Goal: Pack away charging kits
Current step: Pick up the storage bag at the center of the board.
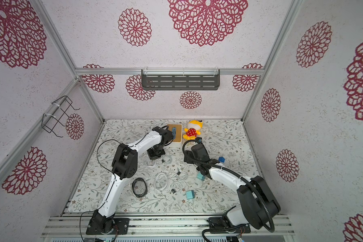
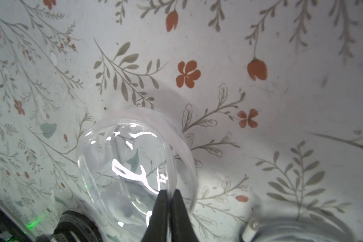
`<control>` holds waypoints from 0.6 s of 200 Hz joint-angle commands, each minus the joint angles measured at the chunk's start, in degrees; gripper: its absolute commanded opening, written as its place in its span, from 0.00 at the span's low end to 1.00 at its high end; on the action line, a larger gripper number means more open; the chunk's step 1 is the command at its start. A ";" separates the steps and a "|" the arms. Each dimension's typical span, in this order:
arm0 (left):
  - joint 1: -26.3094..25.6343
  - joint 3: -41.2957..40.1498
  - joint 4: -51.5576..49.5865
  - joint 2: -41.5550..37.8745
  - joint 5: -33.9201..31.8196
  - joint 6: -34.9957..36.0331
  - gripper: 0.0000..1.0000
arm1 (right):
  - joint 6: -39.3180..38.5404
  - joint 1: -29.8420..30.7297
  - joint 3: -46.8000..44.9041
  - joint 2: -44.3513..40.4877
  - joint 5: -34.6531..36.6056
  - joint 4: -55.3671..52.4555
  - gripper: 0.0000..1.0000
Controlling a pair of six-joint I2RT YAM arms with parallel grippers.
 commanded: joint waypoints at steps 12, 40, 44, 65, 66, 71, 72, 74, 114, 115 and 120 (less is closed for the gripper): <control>-0.99 -1.91 2.59 -4.75 -5.29 0.70 0.00 | 2.61 -0.24 1.12 1.70 -1.52 2.84 0.73; -2.25 -9.47 8.96 -11.84 -9.66 4.28 0.00 | 4.41 0.01 0.33 3.17 -2.03 4.57 0.69; -2.37 -11.12 10.41 -13.14 -10.20 4.98 0.00 | 4.68 0.02 0.32 3.47 -2.22 4.84 0.68; -2.65 -21.41 20.09 -21.98 -12.21 9.81 0.00 | 5.89 0.84 0.49 5.52 -2.59 6.00 0.64; -2.65 -22.08 20.58 -22.43 -12.28 10.16 0.00 | 5.93 0.87 0.49 5.66 -2.60 6.03 0.64; -2.65 -24.75 23.47 -24.65 -12.56 11.54 0.00 | 6.23 1.14 0.70 6.29 -2.66 6.30 0.63; -2.65 -25.24 24.03 -25.13 -12.63 11.86 0.00 | 6.27 1.25 0.77 6.44 -2.68 6.36 0.63; -2.65 -26.30 25.03 -26.18 -12.59 12.45 0.00 | 6.39 1.30 0.84 6.69 -2.64 6.51 0.62; -2.06 -40.44 43.77 -41.86 -14.73 24.27 0.00 | 7.19 4.20 5.30 13.76 -2.53 5.59 0.55; -2.00 -40.60 44.20 -42.04 -14.68 24.55 0.00 | 7.23 4.27 5.44 13.91 -2.52 5.47 0.55; -1.82 -41.35 46.03 -43.09 -14.50 25.88 0.00 | 7.07 4.61 6.22 14.77 -2.26 5.15 0.55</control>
